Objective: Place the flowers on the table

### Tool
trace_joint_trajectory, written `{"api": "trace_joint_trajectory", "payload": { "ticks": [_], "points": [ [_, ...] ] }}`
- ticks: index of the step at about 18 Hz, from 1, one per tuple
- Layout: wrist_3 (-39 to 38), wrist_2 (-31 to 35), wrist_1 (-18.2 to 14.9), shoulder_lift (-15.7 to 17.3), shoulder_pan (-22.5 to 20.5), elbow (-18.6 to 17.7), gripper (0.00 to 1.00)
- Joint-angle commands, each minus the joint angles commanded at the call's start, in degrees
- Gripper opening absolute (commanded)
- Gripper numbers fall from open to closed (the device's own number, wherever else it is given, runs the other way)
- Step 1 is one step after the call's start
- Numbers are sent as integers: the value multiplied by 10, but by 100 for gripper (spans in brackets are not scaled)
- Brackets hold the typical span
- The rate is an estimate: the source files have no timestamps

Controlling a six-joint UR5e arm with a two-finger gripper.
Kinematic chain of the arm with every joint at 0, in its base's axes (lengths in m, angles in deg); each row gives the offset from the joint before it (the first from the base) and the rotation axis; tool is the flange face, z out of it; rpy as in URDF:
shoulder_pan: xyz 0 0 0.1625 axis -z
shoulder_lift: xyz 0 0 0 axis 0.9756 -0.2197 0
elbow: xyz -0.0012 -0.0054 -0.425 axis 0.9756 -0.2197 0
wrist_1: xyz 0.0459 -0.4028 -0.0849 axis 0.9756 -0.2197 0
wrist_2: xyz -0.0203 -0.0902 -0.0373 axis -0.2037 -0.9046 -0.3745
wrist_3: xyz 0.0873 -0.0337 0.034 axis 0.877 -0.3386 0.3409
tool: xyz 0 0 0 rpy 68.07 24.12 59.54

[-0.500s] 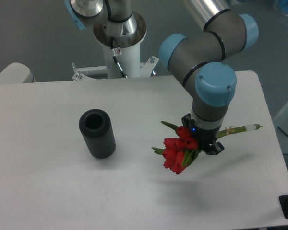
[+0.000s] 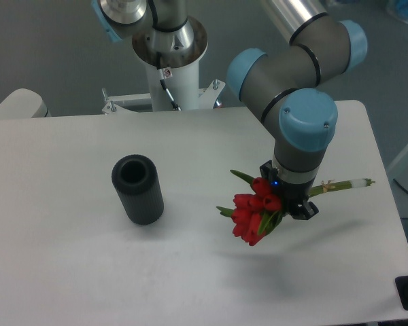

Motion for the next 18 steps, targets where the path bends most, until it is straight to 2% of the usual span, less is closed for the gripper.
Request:
{"api": "trace_joint_trajectory", "payload": {
  "ticks": [4,13,16,18],
  "points": [
    [1,-9,0,-9,4,11,9],
    [-2,-36,2,-33,54,32,9],
    [-17,-33,-1,-26,59,12,9],
    [-53,-31,2,-19,60,-6,9]
  ]
}}
